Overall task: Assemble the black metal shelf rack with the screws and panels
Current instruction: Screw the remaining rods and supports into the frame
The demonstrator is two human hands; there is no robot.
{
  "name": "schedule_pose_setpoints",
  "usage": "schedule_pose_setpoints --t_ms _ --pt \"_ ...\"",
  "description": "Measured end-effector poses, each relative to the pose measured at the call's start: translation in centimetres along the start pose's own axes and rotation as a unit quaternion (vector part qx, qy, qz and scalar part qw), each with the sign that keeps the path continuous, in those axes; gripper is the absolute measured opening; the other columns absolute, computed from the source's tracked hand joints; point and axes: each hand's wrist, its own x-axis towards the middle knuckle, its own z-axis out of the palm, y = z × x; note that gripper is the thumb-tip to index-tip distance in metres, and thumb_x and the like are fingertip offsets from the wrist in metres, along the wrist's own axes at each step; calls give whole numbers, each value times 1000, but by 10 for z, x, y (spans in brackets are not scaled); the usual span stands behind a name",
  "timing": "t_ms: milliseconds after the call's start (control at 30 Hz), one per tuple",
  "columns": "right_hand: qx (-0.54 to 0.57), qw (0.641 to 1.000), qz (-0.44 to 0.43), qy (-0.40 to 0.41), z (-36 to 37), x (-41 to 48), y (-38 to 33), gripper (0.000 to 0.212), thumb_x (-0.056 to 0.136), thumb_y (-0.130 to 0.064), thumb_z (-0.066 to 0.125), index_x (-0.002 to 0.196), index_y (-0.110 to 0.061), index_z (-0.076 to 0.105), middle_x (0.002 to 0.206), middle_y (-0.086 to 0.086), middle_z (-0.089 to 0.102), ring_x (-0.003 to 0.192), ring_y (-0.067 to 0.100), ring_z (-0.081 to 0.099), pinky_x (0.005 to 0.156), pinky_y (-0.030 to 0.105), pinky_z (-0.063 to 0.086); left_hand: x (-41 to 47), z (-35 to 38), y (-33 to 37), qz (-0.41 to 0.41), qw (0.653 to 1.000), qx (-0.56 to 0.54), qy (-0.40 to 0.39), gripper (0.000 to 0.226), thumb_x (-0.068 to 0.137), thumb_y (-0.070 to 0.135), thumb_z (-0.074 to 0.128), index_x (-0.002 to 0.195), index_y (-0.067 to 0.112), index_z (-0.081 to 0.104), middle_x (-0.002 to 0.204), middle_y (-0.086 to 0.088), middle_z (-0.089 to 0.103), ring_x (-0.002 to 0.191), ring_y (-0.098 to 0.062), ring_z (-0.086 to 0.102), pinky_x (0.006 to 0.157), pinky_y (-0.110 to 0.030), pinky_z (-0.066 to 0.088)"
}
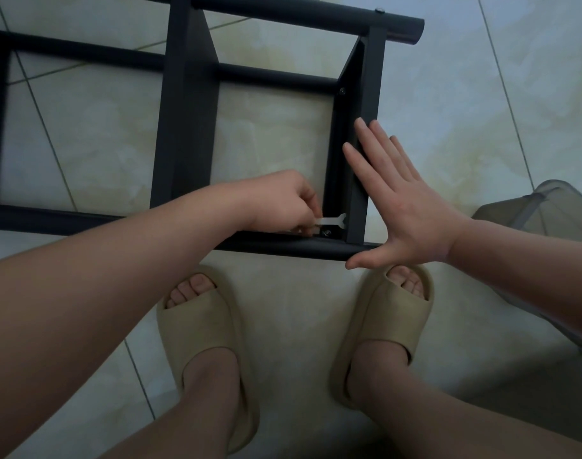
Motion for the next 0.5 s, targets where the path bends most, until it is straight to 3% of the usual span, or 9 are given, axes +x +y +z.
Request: schedule_pose_setpoints --t_ms 167,333,400,500 --pt "4 1000 0 1 1 0 0 130 76 -92 48 162 -3 7 169 20 -7 156 35 -12 126 59 4 0 -8 0 40 998 -2 44 19 88 17 70 78 32 69 77 16 67 72 4 59 66 -17 41" --pt "3 1000 0 -1 0 0 0 130 76 -92 47 162 -3 6 169 21 -7 156 35 -12 126 59 4 2 -2 5 25 980 -198 16 13 92 13 67 82 22 67 89 2 70 85 -11 65 81 -30 52" --pt "3 1000 0 1 0 0 0 131 76 -92 47 162 -3 7 169 22 -6 156 36 -12 126 59 4 5 3 6 -4 960 -279 8 9 93 16 67 85 19 64 89 -3 71 83 -14 68 79 -31 53" --pt "5 1000 1 1 0 0 0 131 75 -91 50 161 -2 9 169 22 -5 156 37 -11 126 59 5 11 8 6 -33 955 -291 47 6 92 18 69 89 20 64 81 1 72 75 -13 69 74 -29 51"
